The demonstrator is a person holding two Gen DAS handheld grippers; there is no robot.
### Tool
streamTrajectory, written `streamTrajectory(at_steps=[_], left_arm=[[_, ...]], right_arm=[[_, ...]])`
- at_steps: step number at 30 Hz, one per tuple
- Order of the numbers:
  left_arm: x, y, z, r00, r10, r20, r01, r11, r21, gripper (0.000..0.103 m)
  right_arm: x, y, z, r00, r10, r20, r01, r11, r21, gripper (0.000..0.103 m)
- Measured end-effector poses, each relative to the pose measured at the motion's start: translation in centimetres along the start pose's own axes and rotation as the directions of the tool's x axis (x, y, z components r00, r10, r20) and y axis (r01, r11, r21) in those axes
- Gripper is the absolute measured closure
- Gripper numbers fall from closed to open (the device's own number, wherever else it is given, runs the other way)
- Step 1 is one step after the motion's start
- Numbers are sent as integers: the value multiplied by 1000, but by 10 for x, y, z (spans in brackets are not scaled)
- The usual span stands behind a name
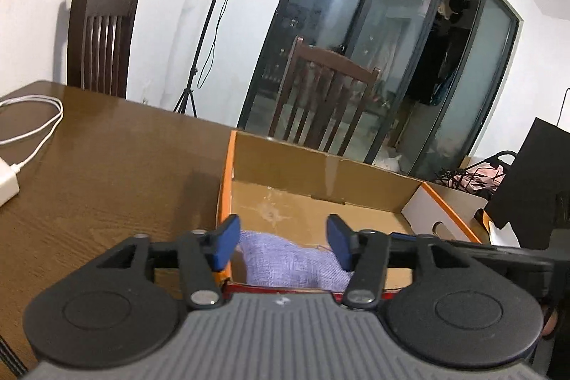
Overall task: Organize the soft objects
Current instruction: 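Lower the pouch into the box and open both tools, then withdraw both tools from the box back toward the table items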
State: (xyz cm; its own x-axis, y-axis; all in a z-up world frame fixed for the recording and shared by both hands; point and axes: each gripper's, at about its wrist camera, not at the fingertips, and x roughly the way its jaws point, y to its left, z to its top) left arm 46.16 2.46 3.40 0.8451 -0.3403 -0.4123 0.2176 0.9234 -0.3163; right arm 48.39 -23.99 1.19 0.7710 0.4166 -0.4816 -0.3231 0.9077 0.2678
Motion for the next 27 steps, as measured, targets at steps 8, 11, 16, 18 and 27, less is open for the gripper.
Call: streamTrajectory(at_steps=[8, 11, 16, 18, 27], left_arm=[[-65, -21, 12, 992, 13, 129, -17, 999, 29, 32], [-105, -35, 10, 987, 17, 161, -27, 998, 57, 31], [-177, -65, 4, 972, 1, 235, -35, 989, 141, 21], [-204, -75, -6, 964, -15, 264, -31, 985, 170, 17], [-299, -110, -86, 949, -28, 313, -52, 968, 244, 2]], right_arm=[[-58, 10, 14, 991, -30, 129, 35, 998, -42, 48], [-112, 21, 7, 974, -56, 218, 76, 993, -85, 42], [-195, 42, -12, 952, -89, 291, 144, 975, -172, 32], [-225, 50, -21, 942, -98, 322, 166, 968, -190, 24], [-325, 81, -103, 911, -147, 386, 254, 937, -241, 17]])
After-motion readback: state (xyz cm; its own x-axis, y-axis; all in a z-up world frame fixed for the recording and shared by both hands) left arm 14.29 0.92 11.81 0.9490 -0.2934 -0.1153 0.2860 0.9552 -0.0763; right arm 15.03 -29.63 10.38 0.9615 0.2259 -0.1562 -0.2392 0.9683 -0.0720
